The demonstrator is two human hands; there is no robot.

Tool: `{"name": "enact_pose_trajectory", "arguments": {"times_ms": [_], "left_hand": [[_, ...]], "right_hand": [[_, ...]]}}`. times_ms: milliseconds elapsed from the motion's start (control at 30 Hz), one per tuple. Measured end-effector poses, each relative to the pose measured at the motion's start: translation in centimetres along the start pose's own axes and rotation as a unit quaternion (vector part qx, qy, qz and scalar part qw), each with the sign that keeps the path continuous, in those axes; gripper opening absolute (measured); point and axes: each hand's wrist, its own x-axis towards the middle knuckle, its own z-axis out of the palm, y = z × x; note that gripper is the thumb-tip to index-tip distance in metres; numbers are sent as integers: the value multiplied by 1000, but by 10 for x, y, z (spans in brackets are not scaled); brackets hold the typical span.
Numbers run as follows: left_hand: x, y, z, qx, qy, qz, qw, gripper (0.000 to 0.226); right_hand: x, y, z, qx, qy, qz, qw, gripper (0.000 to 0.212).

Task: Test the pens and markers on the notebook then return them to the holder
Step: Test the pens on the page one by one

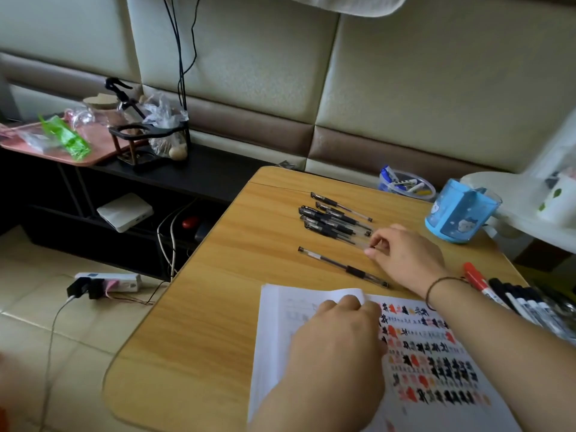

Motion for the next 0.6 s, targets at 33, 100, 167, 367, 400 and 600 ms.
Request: {"name": "enact_pose_trajectory", "arguments": {"times_ms": [33, 100, 167, 367, 400, 600], "left_hand": [[1, 0, 1, 6, 7, -5, 1000, 33], [2, 0, 3, 26, 19, -19, 999, 31], [1, 1, 2, 46, 35, -32, 998, 27], [4, 3, 10, 1, 104, -70, 992, 77], [4, 4, 10, 11, 134, -62, 989, 89], [3, 15, 14, 14, 261, 114, 958, 30]], "right_hand": [[1, 3, 4, 1, -6, 11, 1000, 23], [0, 3, 7, 1, -5, 20, 1000, 25], [-2, 1, 6, -63, 4, -12, 998, 24], [-37, 7, -33, -69, 126, -53, 988, 23], [-54, 7, -46, -34, 153, -63, 986, 20], [-167, -4, -103, 558, 156, -3, 815, 21]]}}
